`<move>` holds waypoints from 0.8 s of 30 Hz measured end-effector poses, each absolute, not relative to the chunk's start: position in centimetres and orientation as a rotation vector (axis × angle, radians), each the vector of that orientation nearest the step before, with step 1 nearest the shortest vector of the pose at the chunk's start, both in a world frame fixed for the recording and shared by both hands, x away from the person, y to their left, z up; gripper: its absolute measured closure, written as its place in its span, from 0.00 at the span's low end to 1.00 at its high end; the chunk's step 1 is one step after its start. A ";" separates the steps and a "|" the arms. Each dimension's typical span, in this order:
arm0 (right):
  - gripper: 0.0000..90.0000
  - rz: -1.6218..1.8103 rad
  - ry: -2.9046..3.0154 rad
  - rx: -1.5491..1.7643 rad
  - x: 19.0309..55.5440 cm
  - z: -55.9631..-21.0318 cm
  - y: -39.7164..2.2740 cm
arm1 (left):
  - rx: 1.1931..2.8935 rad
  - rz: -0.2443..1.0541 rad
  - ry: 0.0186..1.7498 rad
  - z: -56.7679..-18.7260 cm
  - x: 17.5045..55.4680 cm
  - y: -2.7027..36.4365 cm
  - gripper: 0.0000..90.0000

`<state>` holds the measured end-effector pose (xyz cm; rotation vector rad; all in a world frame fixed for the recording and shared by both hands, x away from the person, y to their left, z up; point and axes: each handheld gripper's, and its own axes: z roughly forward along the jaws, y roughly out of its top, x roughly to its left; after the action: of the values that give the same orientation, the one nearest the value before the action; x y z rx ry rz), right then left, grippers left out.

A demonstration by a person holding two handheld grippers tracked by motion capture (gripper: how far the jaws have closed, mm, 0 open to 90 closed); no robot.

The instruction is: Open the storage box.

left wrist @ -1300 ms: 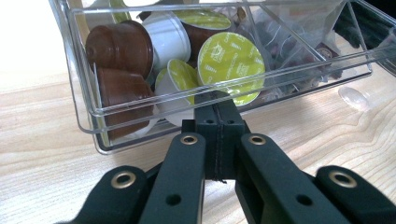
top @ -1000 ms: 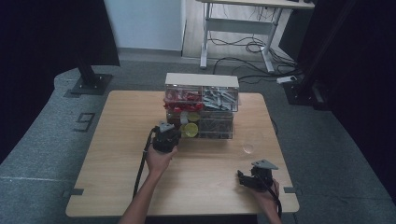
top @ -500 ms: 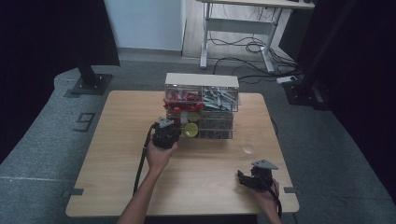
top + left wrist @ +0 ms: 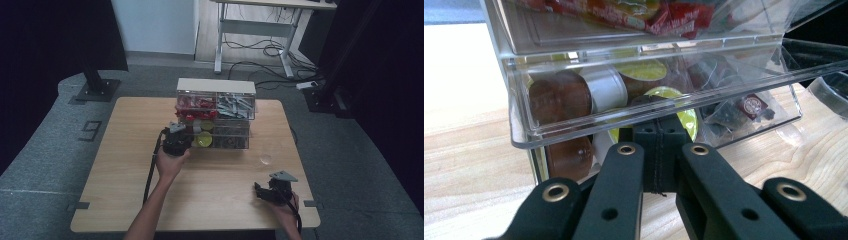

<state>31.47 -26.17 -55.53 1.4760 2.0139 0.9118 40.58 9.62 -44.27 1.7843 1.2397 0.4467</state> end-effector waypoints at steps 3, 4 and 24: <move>0.20 0.912 2.014 1.476 31.5 -55.5 -26.2 | 1.783 0.447 1.241 -44.1 40.7 9.6 1.00; 0.20 0.912 2.014 1.476 31.5 -55.5 -26.2 | 1.782 0.448 1.240 -44.0 40.7 9.6 1.00; 0.21 0.913 2.014 1.479 31.5 -55.5 -26.2 | 1.753 0.457 1.246 -42.5 41.7 9.7 1.00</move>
<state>31.45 -26.18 -55.52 1.4791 2.0143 0.9126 41.74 9.75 -42.55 1.7528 1.2459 0.4573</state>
